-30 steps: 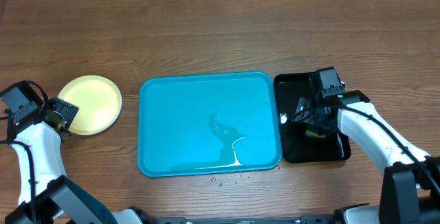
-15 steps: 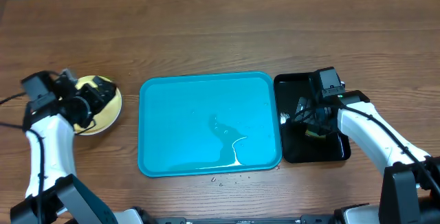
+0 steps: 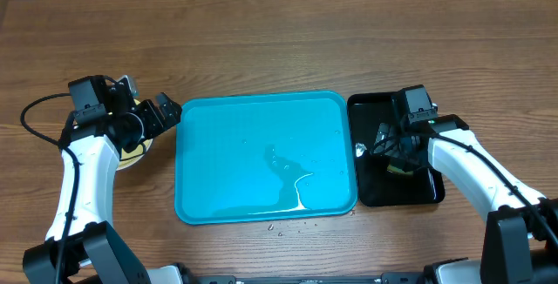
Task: Clean dirty plates on tray and stack at the side
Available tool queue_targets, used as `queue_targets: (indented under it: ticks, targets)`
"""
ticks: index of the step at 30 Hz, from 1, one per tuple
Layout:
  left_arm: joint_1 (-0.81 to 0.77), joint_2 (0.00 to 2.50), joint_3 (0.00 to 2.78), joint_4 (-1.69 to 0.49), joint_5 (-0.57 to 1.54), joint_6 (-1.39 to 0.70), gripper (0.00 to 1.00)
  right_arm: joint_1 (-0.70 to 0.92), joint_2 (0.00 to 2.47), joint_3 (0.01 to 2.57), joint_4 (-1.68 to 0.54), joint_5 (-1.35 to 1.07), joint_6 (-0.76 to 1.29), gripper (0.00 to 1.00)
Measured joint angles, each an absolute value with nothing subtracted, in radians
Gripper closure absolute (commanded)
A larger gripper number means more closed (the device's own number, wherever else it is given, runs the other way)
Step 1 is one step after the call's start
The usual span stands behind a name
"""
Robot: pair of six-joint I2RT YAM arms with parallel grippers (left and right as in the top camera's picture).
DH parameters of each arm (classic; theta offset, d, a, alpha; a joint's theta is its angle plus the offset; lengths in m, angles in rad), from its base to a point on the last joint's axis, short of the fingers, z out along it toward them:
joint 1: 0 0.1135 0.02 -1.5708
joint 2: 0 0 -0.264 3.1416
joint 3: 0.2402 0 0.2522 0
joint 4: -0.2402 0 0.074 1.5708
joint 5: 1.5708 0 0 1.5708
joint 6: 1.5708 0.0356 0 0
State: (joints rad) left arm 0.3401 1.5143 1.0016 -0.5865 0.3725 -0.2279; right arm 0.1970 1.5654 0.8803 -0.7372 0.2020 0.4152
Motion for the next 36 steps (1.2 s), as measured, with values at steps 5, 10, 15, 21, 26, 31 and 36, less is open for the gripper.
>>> queue_targets:
  ticks: [5,10,15,21,26,31,36]
  targets:
    - [0.34,1.514,1.002,-0.587,0.365,-0.228,0.0,0.197,1.565,0.88,-0.737,0.202,0.414,0.0]
    - [0.34,1.514,1.002,-0.587,0.363,-0.228,0.0,0.197,1.565,0.88,-0.737,0.202,0.415,0.0]
    - [0.34,1.514,1.002,-0.587,0.362,-0.228,0.0,0.197,1.565,0.88,-0.737,0.202,0.415,0.0]
    - [0.34,1.514,1.002,-0.587,0.363,-0.228,0.0,0.197,1.562,0.88,-0.733,0.202,0.415,0.0]
    - [0.34,1.514,1.002,-0.587,0.363,-0.228,0.0,0.197,1.48,0.88,-0.734,0.202,0.415,0.0]
    - [0.34,1.514,1.002,-0.587,0.363,-0.228,0.0,0.197,1.262,0.88,-0.733,0.202,0.415,0.0]
    - [0.34,1.514,1.002,-0.587,0.362,-0.228,0.0,0.197,1.013,0.88,-0.733,0.202,0.415,0.0]
